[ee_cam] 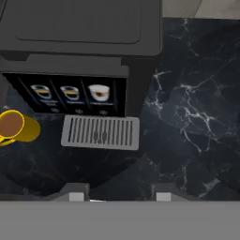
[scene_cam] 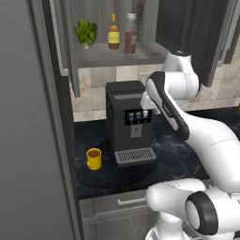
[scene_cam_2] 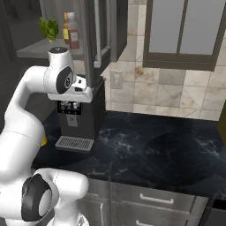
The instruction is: Pick the cinnamon and honey bottle from the cabinet and place them next to the mug.
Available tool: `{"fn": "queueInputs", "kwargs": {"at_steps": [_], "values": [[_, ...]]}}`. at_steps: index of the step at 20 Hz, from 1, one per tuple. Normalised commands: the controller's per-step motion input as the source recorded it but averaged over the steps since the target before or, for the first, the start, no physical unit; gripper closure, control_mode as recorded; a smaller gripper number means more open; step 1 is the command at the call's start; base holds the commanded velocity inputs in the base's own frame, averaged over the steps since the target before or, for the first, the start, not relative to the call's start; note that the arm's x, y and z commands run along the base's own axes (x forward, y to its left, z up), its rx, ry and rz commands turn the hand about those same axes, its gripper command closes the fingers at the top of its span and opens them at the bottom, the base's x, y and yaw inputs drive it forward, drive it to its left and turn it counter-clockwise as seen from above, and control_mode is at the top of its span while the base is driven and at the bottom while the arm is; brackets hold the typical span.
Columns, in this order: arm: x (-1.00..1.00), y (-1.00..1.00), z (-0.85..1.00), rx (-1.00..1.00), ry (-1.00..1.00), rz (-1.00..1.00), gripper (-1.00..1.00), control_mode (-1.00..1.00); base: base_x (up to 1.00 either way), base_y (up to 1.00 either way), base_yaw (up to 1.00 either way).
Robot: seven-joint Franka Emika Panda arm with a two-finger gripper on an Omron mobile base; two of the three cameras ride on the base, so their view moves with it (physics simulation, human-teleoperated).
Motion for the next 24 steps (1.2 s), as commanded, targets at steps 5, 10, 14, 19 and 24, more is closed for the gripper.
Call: {"fn": "queueInputs", "kwargs": {"at_steps": [5, 10, 14, 19, 24], "values": [[-0.23, 0.00, 0.21, 0.00, -0.07, 0.00, -1.00, -1.00, 0.00, 0.00, 0.00], [-0.34, 0.01, 0.87, 0.00, -0.24, 0.06, -1.00, -1.00, 0.00, 0.00, 0.00], [-0.28, 0.10, 1.00, 0.00, -0.39, 0.06, -1.00, -1.00, 0.00, 0.00, 0.00], [-0.04, 0.01, 0.96, 0.00, -0.33, 0.01, -1.00, -1.00, 0.00, 0.00, 0.00], [0.01, 0.12, 1.00, 0.00, -0.09, 0.01, -1.00, -1.00, 0.00, 0.00, 0.00]]}}
